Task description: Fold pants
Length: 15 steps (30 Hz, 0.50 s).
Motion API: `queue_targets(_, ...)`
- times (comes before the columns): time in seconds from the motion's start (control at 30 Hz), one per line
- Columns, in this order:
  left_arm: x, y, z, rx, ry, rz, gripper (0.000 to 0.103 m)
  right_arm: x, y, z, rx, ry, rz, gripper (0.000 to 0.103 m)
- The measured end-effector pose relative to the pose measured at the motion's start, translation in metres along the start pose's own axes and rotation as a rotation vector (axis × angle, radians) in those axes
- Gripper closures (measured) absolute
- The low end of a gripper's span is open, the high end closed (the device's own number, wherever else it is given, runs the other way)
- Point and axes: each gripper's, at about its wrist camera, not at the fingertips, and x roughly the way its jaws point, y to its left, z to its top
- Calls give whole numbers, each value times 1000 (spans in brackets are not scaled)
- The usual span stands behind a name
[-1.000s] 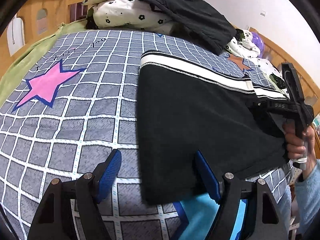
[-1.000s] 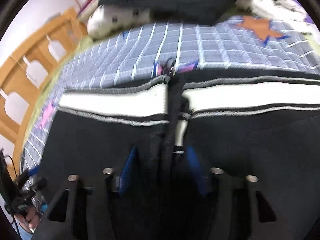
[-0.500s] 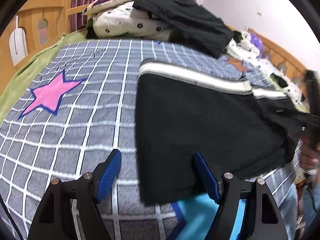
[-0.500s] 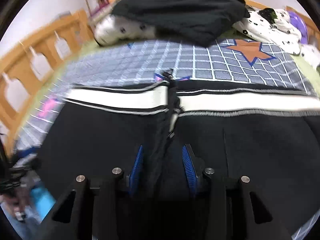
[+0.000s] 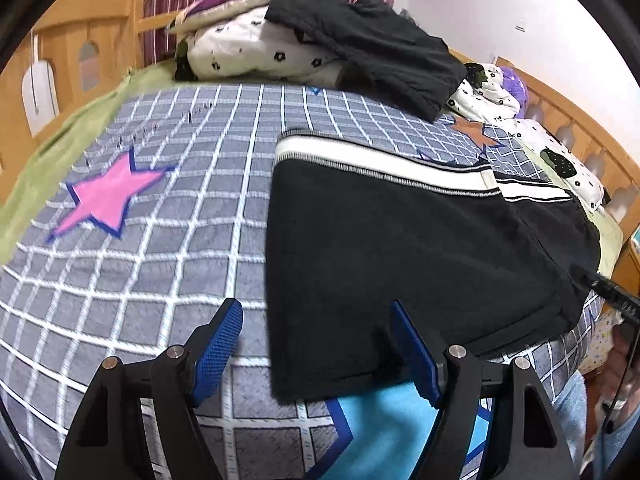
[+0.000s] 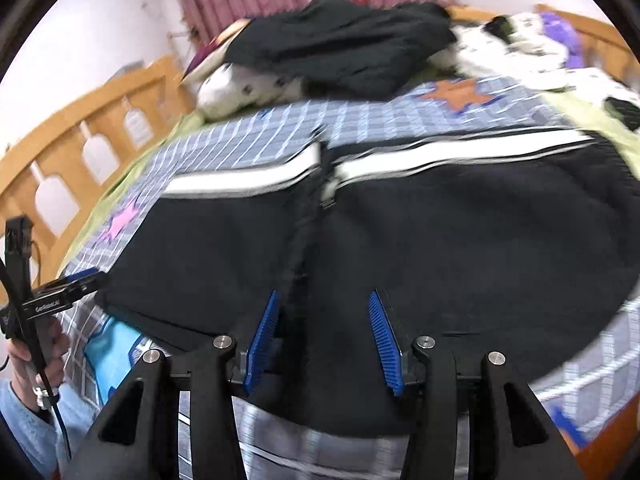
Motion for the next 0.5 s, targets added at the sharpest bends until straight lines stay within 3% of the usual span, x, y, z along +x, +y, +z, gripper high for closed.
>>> queue_targets(0.1, 1, 1, 9, 2, -14, -6, 29, -27, -31, -4, 44, -49, -96, 54)
queue_targets(0.2, 12, 2, 24, -7, 2, -22, 29, -49, -80, -4, 121, -94, -237, 43)
queue_targets(0.27, 23, 4, 34, -24, 6, -24, 29, -56, -109, -3, 174, -100, -293, 41)
queue_targets(0.47, 81, 24, 61, -100, 123, -101, 31, -47, -174, 2, 320, -90, -275, 41)
queue_targets(0.5, 90, 30, 63, -118, 148, -121, 35, -44, -180, 3, 337, -91, -271, 41)
